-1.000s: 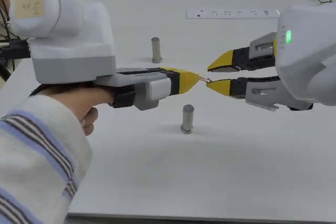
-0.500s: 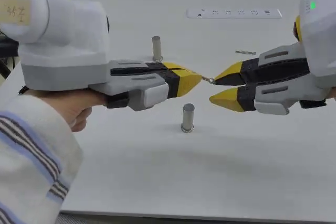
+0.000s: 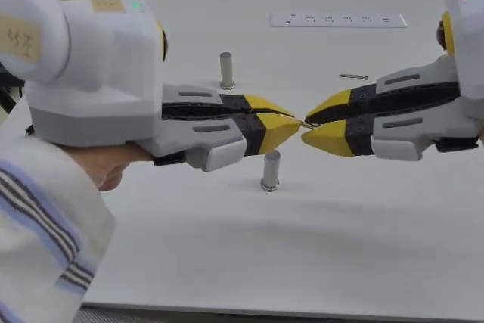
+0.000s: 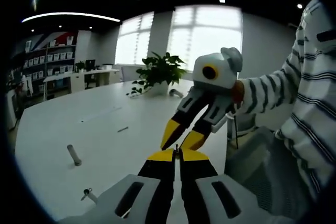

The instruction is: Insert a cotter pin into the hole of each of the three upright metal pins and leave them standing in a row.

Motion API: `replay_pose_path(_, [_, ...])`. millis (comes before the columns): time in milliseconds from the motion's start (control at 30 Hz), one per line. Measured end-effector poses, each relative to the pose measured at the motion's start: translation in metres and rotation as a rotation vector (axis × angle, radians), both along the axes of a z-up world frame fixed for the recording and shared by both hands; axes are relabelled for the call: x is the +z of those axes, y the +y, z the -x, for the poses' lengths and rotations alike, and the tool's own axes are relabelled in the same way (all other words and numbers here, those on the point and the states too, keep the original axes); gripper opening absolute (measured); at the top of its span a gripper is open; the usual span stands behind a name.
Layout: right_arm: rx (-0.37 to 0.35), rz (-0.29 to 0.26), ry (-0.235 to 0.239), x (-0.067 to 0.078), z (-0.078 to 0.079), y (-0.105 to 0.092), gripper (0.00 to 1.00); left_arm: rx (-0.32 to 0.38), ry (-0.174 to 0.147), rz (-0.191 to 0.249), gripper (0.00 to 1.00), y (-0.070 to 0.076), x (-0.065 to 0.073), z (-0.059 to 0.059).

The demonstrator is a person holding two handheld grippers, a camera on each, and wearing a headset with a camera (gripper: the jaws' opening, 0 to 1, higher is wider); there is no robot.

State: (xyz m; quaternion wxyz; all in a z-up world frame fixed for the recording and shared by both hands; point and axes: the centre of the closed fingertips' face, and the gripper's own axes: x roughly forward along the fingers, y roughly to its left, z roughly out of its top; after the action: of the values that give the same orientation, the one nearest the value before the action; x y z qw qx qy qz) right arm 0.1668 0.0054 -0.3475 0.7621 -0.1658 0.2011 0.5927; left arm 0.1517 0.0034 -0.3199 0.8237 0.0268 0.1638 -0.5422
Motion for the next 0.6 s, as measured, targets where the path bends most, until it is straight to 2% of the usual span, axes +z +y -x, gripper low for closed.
replay_pose_path(133, [0.017,0.024,-0.011,-0.002,0.005,0.001,0.05,-0.024,-0.017,-0.033,0.00,-0.002,-0.006,0.004])
replay_pose_path(200, [0.022,0.031,-0.013,-0.003,0.006,0.001,0.05,-0.032,-0.021,-0.044,0.00,0.001,-0.009,0.003])
replay_pose_path(267, [0.029,0.034,-0.013,-0.004,0.008,0.001,0.04,-0.038,-0.024,-0.058,0.00,0.011,-0.014,-0.002])
replay_pose_path(467, [0.049,0.047,-0.015,-0.004,0.013,0.003,0.00,-0.052,-0.039,-0.090,0.00,0.010,-0.018,0.001])
replay_pose_path(600, [0.072,0.063,-0.016,-0.007,0.016,0.004,0.00,-0.091,-0.049,-0.121,0.00,0.012,-0.022,0.003])
